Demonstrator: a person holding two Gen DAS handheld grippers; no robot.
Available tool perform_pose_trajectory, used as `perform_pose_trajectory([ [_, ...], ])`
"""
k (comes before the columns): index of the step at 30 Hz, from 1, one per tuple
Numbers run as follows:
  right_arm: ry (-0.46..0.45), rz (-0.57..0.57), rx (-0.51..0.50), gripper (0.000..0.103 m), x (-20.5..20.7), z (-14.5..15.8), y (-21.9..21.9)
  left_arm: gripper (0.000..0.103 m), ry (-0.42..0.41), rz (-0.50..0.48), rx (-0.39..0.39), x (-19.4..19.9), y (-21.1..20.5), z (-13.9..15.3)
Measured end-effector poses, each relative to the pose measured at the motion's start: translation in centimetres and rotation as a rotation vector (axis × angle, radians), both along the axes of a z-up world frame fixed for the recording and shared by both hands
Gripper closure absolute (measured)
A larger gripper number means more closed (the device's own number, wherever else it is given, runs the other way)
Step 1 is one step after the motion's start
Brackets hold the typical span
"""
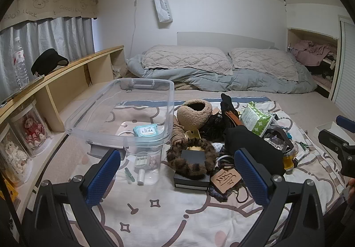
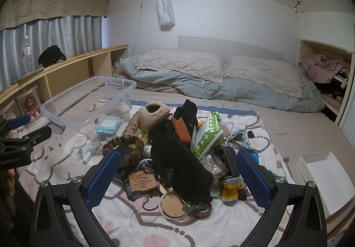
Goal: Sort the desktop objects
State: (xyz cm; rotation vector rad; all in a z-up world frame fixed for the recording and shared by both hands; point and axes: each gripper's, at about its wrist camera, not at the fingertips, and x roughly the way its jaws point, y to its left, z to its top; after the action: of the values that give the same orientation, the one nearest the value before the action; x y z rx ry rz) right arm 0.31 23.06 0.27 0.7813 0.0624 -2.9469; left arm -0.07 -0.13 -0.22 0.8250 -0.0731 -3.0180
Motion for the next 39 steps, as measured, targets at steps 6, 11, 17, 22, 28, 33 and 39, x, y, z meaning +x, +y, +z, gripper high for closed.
perform_pose_trajectory([
  [6, 0.001, 0.003, -0.004, 0.000, 0.0, -0.2, -0.2, 0.000, 0.003, 0.003, -0.006, 0.1, 0.0, 0.2],
  [11, 0.003, 0.003, -0.004, 0.000, 0.1, -0.2, -0.3, 0.000, 0.008, 0.006, -0.003, 0.1, -0.1, 0.2],
  [17, 0.004, 0.002, -0.010, 0.000, 0.2, -0.1, -0.2, 0.000, 0.014, 0.009, -0.007, 0.3, -0.2, 0.1],
  [22, 0.005, 0.002, -0.014, 0.000, 0.2, -0.1, -0.1, 0.000, 0.026, 0.018, -0.004, 0.5, -0.6, 0.3],
  [28, 0.005, 0.003, -0.013, 0.000, 0.2, 0.0, 0.0, 0.000, 0.035, 0.021, -0.001, 0.6, -0.7, 0.5],
  [33, 0.004, 0.000, -0.016, 0.000, 0.2, 0.0, 0.0, 0.000, 0.055, 0.026, -0.001, 0.9, -0.8, 0.7],
  [39, 0.016, -0.013, -0.018, 0.000, 0.5, 0.3, 0.3, 0.000, 0.097, 0.029, 0.007, 1.8, -1.2, 1.3],
])
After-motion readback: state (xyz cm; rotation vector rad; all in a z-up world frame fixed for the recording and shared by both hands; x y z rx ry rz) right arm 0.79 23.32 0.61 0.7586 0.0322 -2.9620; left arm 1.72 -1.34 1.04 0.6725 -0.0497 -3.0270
